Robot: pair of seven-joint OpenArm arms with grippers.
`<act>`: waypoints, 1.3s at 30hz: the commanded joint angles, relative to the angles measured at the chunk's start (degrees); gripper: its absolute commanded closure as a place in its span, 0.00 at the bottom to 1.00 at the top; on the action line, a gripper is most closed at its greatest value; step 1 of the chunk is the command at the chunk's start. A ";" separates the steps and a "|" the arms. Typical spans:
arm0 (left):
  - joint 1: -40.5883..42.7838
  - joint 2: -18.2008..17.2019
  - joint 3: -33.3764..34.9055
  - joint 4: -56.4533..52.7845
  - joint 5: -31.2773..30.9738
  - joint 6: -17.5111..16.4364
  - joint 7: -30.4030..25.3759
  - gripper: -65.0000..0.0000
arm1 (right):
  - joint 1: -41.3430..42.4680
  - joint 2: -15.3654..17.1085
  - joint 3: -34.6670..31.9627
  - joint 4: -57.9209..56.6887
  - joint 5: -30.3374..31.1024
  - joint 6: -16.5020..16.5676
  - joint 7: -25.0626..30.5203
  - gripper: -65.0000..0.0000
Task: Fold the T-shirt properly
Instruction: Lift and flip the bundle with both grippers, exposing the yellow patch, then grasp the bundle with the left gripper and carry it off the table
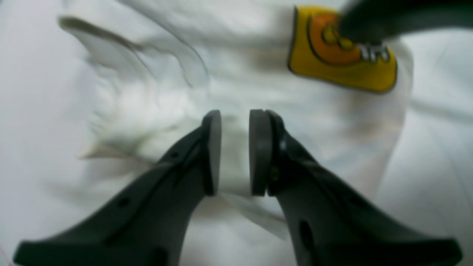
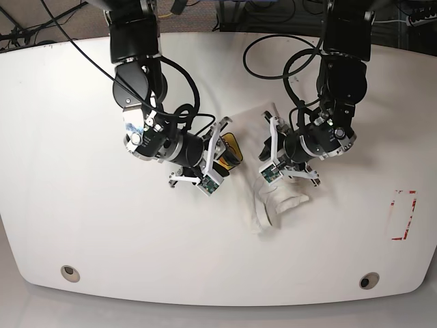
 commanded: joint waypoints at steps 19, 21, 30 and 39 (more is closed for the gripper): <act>3.71 0.39 -0.38 -12.73 -0.61 0.29 -10.52 0.82 | 8.94 7.95 0.12 -19.91 1.22 0.10 13.67 0.70; 3.71 -0.58 -0.38 -12.38 -0.70 0.29 -10.44 0.82 | 9.12 9.45 0.12 -20.17 1.40 0.10 14.28 0.70; 2.48 -1.81 -8.64 -2.00 -0.96 0.29 -7.45 0.82 | 2.53 10.94 3.11 -8.92 1.31 0.10 8.22 0.70; 0.64 1.36 -13.04 2.92 -0.61 0.29 -3.40 0.82 | -2.05 3.29 2.67 -10.85 0.87 0.10 8.39 0.70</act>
